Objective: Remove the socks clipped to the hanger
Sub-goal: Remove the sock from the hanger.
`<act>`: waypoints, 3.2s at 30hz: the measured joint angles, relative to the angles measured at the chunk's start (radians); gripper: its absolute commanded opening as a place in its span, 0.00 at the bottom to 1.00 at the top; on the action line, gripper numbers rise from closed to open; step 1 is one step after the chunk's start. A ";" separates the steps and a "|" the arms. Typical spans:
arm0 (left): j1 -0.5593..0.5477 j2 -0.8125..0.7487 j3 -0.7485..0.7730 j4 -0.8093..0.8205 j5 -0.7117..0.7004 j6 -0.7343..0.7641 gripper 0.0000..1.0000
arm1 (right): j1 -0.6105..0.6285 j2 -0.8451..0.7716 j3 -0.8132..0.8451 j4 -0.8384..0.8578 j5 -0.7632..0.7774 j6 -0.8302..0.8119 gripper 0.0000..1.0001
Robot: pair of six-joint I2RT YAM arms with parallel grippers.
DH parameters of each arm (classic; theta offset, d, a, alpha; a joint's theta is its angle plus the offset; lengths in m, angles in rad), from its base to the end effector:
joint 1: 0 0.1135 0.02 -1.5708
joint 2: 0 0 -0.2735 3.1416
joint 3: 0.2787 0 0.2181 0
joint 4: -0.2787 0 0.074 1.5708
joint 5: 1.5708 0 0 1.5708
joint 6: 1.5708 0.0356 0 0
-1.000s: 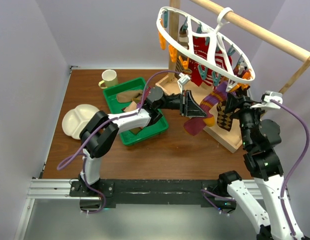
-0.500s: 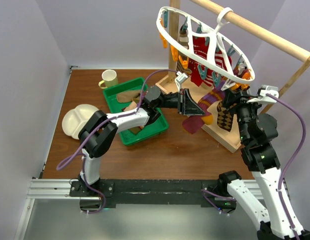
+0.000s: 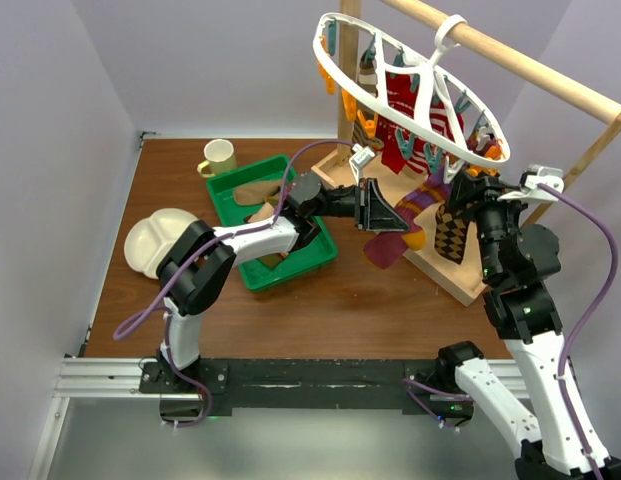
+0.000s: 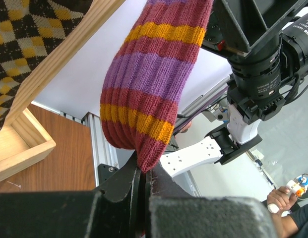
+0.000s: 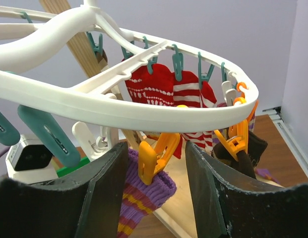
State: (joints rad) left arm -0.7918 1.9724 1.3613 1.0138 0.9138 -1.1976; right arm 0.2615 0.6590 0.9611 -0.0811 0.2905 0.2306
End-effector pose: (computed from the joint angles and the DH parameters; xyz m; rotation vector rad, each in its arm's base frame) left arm 0.2758 -0.3195 0.3316 0.7275 1.5590 -2.1211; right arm 0.0911 0.0138 0.4243 0.2243 1.3439 0.2178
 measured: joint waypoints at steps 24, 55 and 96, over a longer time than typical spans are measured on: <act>0.000 0.000 0.000 0.002 -0.001 -0.014 0.00 | -0.001 0.021 0.047 -0.040 0.006 -0.011 0.29; 0.045 0.094 0.000 0.294 0.126 -0.488 0.00 | -0.001 0.036 0.051 -0.028 -0.161 -0.030 0.59; 0.057 0.094 0.000 0.301 0.136 -0.517 0.00 | -0.001 0.003 0.016 0.015 -0.179 -0.049 0.70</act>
State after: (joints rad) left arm -0.7345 2.0666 1.3613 1.3144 1.0500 -1.7145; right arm 0.2607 0.6624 0.9768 -0.0662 0.1120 0.1818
